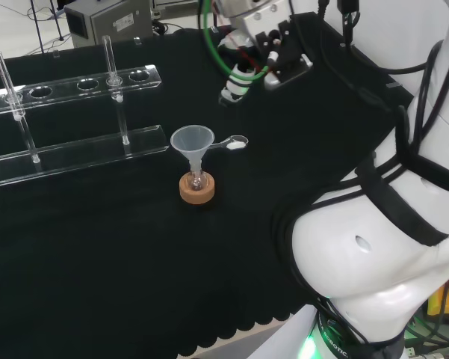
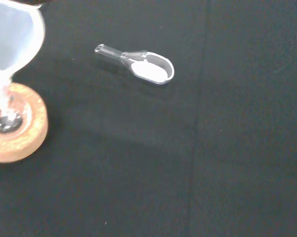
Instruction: Pick up the weighing funnel.
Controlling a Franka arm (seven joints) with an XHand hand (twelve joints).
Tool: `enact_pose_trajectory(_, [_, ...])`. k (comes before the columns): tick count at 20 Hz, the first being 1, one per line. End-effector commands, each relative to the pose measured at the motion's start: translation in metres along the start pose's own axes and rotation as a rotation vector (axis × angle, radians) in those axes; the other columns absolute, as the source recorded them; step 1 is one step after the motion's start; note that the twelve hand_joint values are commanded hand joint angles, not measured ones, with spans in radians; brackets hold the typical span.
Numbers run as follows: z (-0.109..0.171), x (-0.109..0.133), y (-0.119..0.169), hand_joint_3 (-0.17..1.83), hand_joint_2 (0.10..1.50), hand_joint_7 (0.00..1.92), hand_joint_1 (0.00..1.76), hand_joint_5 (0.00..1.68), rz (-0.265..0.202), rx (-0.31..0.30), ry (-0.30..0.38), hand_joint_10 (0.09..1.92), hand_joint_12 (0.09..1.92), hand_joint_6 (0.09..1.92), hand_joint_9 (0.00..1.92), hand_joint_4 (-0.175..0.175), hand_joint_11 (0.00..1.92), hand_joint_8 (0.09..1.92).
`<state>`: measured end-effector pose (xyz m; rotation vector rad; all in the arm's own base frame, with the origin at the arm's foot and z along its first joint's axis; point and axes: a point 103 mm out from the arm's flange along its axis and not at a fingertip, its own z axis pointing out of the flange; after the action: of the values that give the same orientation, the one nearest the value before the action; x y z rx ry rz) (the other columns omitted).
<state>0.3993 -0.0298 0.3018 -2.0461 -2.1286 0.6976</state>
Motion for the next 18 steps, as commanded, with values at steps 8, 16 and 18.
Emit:
enact_pose_trajectory(8, [0.066, -0.047, 0.059, 0.52, 0.68, 0.30, 0.68, 0.27, -0.015, 0.030, 0.119, 0.62, 1.34, 0.09, 0.60, -0.079, 0.36, 0.68])
enact_pose_trajectory(16, [0.100, -0.038, 0.102, 0.55, 0.67, 0.36, 0.70, 0.32, -0.044, 0.042, 0.137, 0.61, 1.32, 0.09, 0.67, -0.078, 0.40, 0.69])
enact_pose_trajectory(18, [0.107, -0.034, 0.110, 0.55, 0.67, 0.39, 0.71, 0.35, -0.047, 0.044, 0.135, 0.60, 1.32, 0.09, 0.70, -0.077, 0.42, 0.69])
